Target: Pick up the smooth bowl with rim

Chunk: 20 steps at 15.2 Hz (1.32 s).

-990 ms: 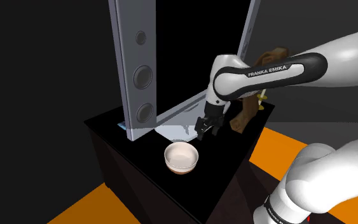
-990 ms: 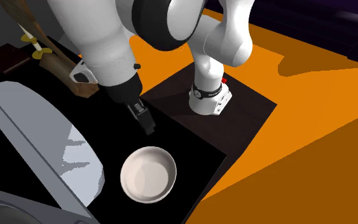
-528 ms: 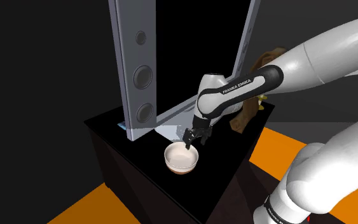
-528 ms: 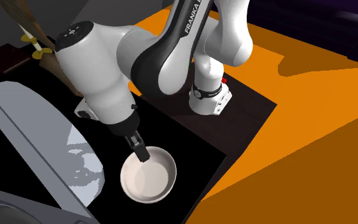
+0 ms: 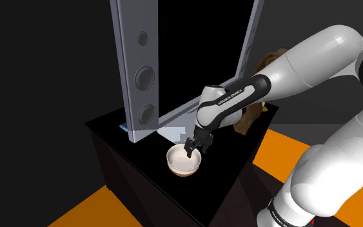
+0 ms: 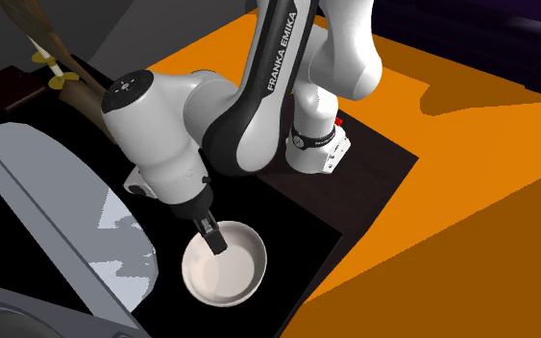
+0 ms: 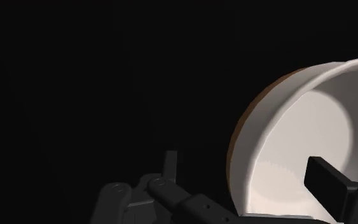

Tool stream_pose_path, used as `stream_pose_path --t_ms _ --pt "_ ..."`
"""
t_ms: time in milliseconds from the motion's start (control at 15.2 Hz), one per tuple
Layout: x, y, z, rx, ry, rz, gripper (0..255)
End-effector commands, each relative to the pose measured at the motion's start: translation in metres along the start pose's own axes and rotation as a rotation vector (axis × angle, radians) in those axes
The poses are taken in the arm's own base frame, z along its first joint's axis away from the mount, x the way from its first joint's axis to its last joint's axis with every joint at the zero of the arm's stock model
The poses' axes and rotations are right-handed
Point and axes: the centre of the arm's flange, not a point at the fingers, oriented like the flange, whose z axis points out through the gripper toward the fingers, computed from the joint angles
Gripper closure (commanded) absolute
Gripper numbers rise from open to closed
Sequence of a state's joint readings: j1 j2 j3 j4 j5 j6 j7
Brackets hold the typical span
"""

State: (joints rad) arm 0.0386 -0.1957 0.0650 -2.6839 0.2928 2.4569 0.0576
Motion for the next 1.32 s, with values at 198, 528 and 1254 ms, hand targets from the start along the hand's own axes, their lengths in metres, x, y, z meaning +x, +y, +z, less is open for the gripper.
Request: stream_pose_path --t_ms 198,528,1254 --pt "0.0 0.0 0.004 0.0 0.001 0.0 255" --pt "0.0 0.0 0.004 0.0 0.001 0.0 255" --pt "-0.002 -0.008 -0.043 0.0 0.001 0.0 255"
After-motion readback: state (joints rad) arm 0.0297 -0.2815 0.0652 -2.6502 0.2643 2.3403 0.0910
